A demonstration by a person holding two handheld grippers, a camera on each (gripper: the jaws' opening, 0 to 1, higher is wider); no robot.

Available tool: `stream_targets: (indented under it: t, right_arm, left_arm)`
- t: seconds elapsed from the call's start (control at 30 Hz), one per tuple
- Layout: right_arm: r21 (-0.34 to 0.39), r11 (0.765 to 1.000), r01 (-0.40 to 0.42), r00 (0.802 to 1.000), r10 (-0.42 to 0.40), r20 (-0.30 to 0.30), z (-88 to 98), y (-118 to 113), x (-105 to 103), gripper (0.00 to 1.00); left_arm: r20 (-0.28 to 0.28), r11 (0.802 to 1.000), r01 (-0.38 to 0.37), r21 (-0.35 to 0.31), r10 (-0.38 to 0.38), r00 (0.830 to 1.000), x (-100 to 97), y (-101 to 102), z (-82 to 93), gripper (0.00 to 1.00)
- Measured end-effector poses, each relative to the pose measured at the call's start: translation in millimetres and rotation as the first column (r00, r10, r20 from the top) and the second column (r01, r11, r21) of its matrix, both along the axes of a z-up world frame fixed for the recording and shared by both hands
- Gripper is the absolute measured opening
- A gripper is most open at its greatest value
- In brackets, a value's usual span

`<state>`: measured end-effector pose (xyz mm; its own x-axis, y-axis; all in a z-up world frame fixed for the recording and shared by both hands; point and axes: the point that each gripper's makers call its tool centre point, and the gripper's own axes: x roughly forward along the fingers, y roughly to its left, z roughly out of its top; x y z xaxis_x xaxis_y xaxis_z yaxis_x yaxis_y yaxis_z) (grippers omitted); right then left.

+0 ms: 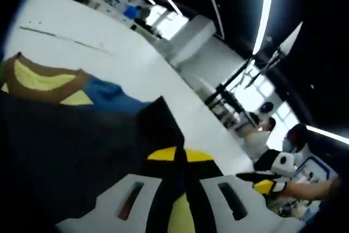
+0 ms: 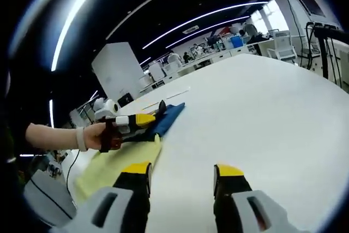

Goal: Fold the garment on the visible template until the final outline fits inside the template.

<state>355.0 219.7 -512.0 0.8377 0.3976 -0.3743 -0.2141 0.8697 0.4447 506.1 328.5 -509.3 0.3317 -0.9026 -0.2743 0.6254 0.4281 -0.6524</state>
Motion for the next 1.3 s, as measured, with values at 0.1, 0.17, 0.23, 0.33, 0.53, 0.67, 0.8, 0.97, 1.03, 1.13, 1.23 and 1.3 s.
stream_targets:
  t: [0.1, 0.17, 0.23, 0.33, 0.53, 0.67, 0.8, 0.97, 1.03, 1.13, 1.23, 1.3]
  right_arm:
    - [0.001, 1.000, -0.001, 1.000, 0.001, -0.002, 0.0, 1, 0, 0.44]
    - [-0.004, 1.000, -0.006, 1.000, 0.006, -0.002, 0.2, 2, 1, 0.44]
    - [-0.004, 1.000, -0.008, 1.000, 0.008, 0.002, 1.7, 2, 3, 0.44]
    - [-0.003, 1.000, -0.013, 1.000, 0.013, 0.008, 4.9, 5, 9, 0.44]
    - [-0.011, 0.998, -0.061, 0.998, 0.062, 0.031, 14.6, 21, 27, 0.44]
    - [-0.027, 0.995, -0.092, 0.995, 0.093, 0.037, 18.2, 27, 36, 0.43]
    - [0.001, 0.995, -0.099, 0.994, 0.099, 0.039, 22.9, 31, 42, 0.37]
    - [-0.022, 0.992, -0.127, 0.991, 0.128, 0.040, 26.7, 42, 61, 0.37]
    - [-0.026, 0.990, -0.140, 0.989, 0.142, 0.050, 30.6, 49, 72, 0.36]
    - [-0.029, 0.987, -0.161, 0.985, 0.162, 0.057, 34.7, 59, 85, 0.35]
    - [-0.049, 0.982, -0.184, 0.981, 0.187, 0.051, 35.3, 69, 95, 0.35]
    - [-0.060, 0.978, -0.201, 0.978, 0.204, 0.050, 37.4, 77, 100, 0.34]
  left_arm:
    - [0.029, 1.000, 0.030, 0.004, -0.030, 0.999, -5.7, 0, 0.9, 0.12]
    - [0.064, 0.999, 0.036, 0.019, -0.037, 0.997, -7.0, 1, 1.3, 0.22]
    - [0.068, 0.999, 0.048, 0.008, -0.049, 0.996, -9.7, 2, 4.7, 0.27]
    - [0.088, 0.998, 0.066, 0.007, -0.067, 0.994, -12.2, 5, 11.7, 0.30]
    - [0.182, 0.994, 0.102, 0.030, -0.106, 0.978, -12.6, 18, 30.4, 0.42]
    - [0.255, 0.987, 0.140, 0.084, -0.157, 0.954, -13.2, 36, 39.9, 0.41]
    - [0.292, 0.985, 0.128, 0.112, -0.155, 0.944, -4.9, 68, 53.8, 0.39]
    - [0.327, 0.985, 0.079, 0.156, -0.127, 0.937, 9.0, 113, 64.0, 0.40]
    - [0.338, 0.982, 0.037, 0.186, -0.099, 0.936, 18.0, 138, 66.0, 0.41]
    - [0.343, 0.981, 0.003, 0.193, -0.070, 0.937, 25.2, 161, 70.7, 0.41]
    - [0.362, 0.977, -0.031, 0.212, -0.049, 0.931, 32.9, 183, 75.6, 0.40]
    - [0.365, 0.976, -0.047, 0.212, -0.034, 0.930, 39.0, 194, 78.8, 0.41]
